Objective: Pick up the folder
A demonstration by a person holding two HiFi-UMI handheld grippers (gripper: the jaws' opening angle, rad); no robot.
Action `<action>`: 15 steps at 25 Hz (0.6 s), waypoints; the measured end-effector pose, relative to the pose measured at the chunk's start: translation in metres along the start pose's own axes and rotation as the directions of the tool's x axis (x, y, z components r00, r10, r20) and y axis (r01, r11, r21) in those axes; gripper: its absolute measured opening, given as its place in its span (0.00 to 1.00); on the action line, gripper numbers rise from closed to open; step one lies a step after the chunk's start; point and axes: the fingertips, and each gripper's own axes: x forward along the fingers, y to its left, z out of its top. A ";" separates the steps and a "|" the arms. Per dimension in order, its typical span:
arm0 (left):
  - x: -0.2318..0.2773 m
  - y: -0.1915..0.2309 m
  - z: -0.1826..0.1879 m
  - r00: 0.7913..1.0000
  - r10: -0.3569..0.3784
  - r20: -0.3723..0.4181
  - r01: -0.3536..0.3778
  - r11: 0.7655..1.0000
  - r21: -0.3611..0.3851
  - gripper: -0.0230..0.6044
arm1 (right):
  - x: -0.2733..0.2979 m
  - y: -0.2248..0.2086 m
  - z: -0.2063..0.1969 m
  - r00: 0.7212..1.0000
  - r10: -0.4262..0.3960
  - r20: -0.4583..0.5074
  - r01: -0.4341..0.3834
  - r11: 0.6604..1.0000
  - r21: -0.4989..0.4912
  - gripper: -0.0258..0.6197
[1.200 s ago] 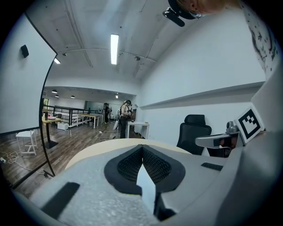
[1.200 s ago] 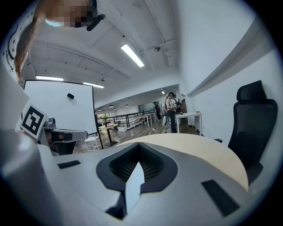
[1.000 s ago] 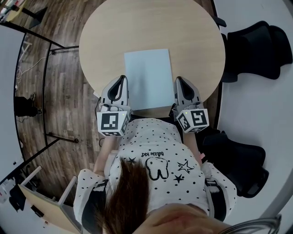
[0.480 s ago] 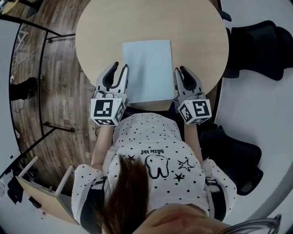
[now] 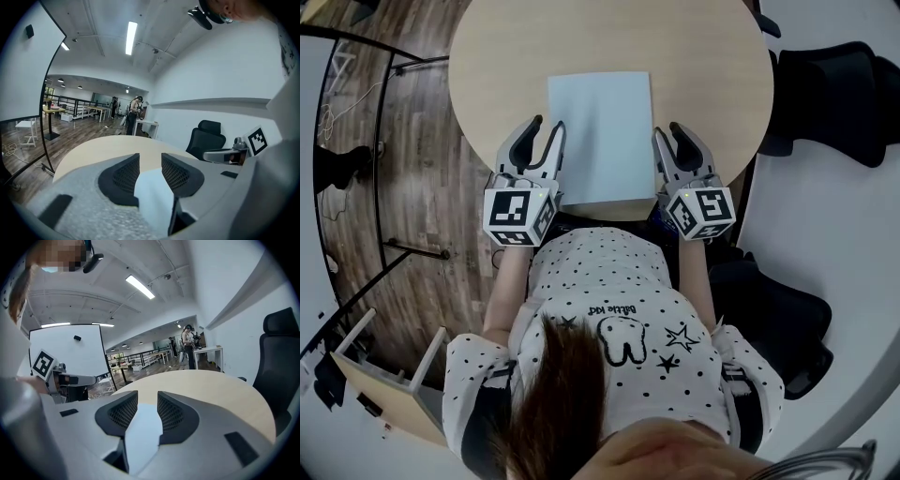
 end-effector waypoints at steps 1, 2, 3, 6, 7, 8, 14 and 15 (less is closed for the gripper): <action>0.003 0.000 -0.002 1.000 0.001 -0.005 -0.001 1.000 -0.005 0.29 | 0.002 -0.002 -0.001 1.000 0.002 -0.004 -0.002 1.000 0.001 0.25; 0.005 0.000 -0.005 1.000 0.004 -0.011 -0.004 1.000 -0.011 0.29 | 0.004 -0.003 -0.003 1.000 0.005 -0.009 -0.005 1.000 0.002 0.25; 0.006 0.001 -0.007 1.000 0.009 -0.019 -0.009 1.000 -0.017 0.29 | 0.006 -0.004 -0.005 1.000 0.008 -0.016 -0.008 1.000 0.004 0.25; 0.010 0.004 -0.016 0.999 0.018 -0.042 -0.020 0.999 -0.037 0.30 | 0.011 -0.007 -0.012 0.999 0.014 -0.038 -0.013 1.000 0.018 0.27; 0.012 0.005 -0.018 0.999 0.015 -0.047 -0.017 0.999 -0.042 0.31 | 0.014 -0.009 -0.013 0.999 0.015 -0.042 -0.014 1.000 0.021 0.28; 0.015 0.006 -0.020 0.999 0.009 -0.051 -0.011 0.999 -0.048 0.32 | 0.017 -0.011 -0.015 0.999 0.015 -0.045 -0.014 1.000 0.025 0.28; 0.029 0.016 -0.037 0.996 0.001 -0.093 -0.007 0.997 -0.072 0.34 | 0.031 -0.017 -0.023 0.997 0.018 -0.072 -0.015 0.999 0.040 0.31; 0.032 0.017 -0.040 0.995 0.001 -0.101 -0.009 0.997 -0.073 0.35 | 0.033 -0.018 -0.024 0.997 0.017 -0.076 -0.014 0.999 0.040 0.31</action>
